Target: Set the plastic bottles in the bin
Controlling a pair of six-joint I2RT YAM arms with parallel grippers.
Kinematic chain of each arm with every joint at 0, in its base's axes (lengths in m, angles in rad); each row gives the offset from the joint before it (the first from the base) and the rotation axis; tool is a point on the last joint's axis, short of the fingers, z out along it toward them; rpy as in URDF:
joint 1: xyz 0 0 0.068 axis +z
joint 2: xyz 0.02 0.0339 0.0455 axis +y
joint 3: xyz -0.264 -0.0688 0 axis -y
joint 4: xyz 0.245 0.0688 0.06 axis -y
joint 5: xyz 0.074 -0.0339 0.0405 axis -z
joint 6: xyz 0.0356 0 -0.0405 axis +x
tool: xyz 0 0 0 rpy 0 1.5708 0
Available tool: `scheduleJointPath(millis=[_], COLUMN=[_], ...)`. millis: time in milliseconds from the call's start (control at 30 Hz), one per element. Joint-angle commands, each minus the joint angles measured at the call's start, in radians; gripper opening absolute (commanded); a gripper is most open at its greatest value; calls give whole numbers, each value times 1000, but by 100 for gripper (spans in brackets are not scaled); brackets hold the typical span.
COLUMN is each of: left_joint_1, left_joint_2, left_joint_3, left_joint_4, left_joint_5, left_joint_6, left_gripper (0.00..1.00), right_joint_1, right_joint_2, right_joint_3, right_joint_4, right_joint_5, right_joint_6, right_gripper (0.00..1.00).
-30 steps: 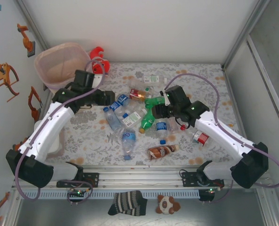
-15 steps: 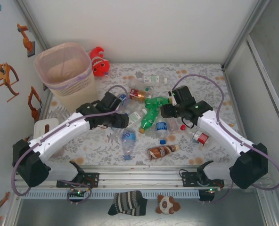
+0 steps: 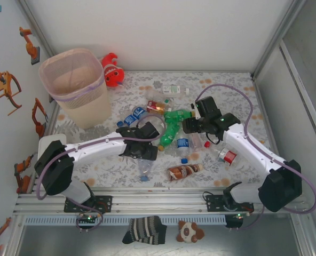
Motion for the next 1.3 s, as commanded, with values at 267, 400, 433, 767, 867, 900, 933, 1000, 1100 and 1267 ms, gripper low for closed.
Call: scheduleJointPath(millis=[267, 400, 433, 767, 867, 900, 933, 1000, 1100, 1267], left_joint_1=[-7, -6, -6, 2, 2, 2, 3, 5, 6, 5], left_joint_2=[159, 204, 210, 209, 190, 186, 184, 185, 188, 141], left_joint_3=[33, 53, 58, 115, 121, 122, 124, 127, 136, 139], left_joint_4=[26, 39, 40, -19, -24, -25, -24, -29, -39, -58], left_joint_5=[-6, 17, 21, 8, 11, 10, 9, 11, 14, 13], left_joint_6=[-69, -52, -50, -2, 10, 12, 17, 22, 28, 35], left_gripper=[90, 86, 85, 77, 75, 74, 72, 70, 69, 68], right_joint_1=[-7, -7, -7, -7, -7, -8, -8, -8, -8, -8], right_joint_2=[-8, -12, -13, -16, -13, -11, -9, -4, -1, 1], right_joint_3=[8, 7, 8, 27, 37, 41, 45, 51, 55, 61], right_joint_4=[21, 22, 22, 14, 12, 11, 9, 7, 7, 0], right_joint_5=[-17, -21, -20, -14, -10, -10, -10, -8, -9, -6], right_joint_6=[-7, -5, -5, -5, -8, -8, -10, -9, -8, -7], right_gripper=[74, 74, 74, 75, 75, 74, 75, 74, 74, 74])
